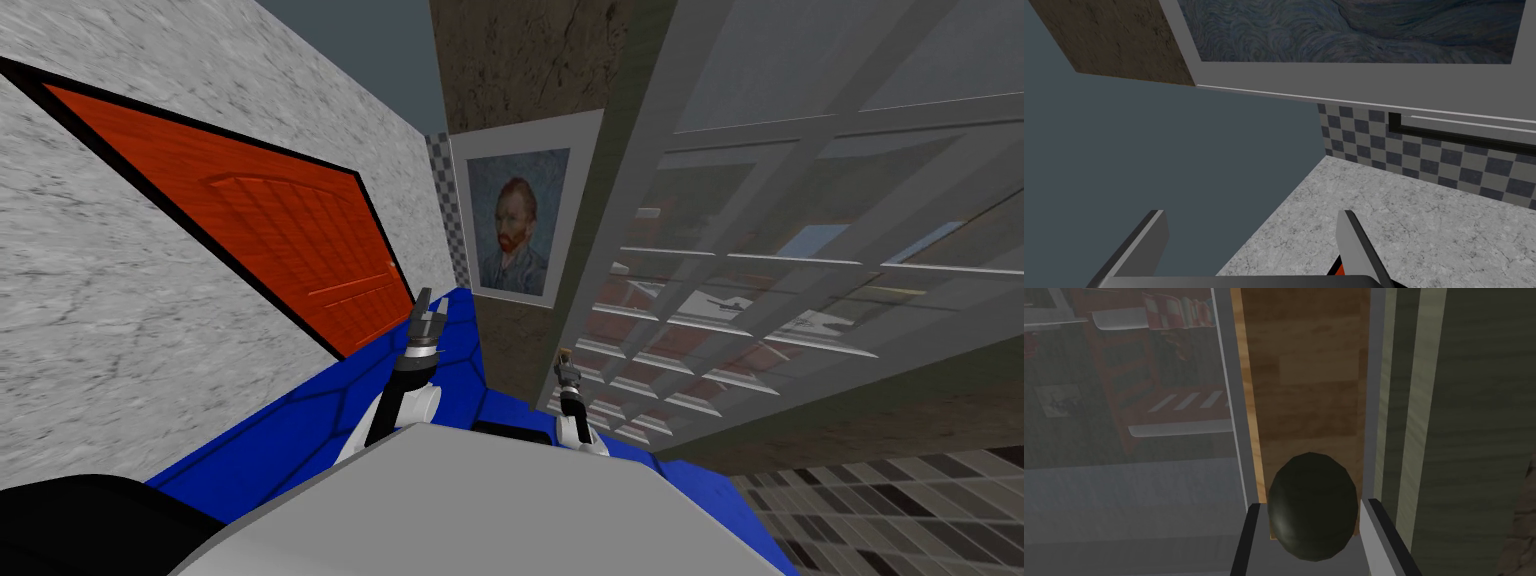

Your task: Push the door open

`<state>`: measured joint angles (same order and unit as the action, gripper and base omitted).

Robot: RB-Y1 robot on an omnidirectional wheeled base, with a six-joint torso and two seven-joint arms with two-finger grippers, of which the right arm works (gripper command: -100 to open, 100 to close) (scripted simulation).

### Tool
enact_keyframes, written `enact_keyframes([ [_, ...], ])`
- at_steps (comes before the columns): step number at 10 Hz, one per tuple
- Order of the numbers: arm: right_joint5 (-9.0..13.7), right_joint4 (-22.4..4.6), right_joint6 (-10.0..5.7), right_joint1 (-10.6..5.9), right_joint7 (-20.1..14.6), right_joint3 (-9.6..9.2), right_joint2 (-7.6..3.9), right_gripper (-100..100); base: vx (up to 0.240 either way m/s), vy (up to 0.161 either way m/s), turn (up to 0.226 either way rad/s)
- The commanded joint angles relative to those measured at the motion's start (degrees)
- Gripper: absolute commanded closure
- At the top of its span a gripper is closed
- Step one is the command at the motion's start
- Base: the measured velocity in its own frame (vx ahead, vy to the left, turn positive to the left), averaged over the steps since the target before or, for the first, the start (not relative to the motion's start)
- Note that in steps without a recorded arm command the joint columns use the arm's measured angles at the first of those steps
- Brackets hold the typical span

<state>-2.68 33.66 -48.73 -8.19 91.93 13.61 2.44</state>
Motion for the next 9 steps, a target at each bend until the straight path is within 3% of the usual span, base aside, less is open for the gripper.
enact_keyframes([
  [1, 0.07, 0.05, 0.1, -0.04, 0.01, 0.17, -0.23, 100, -0.001, 0.01, -0.018],
  [4, 0.07, 0.05, 0.1, -0.04, 0.01, 0.17, -0.23, 100, 0.0, 0.0, 0.0],
  [9, 1.14, 0.32, -0.01, 0.23, -7.58, -1.25, -0.93, 100, -0.029, -0.019, 0.029],
])
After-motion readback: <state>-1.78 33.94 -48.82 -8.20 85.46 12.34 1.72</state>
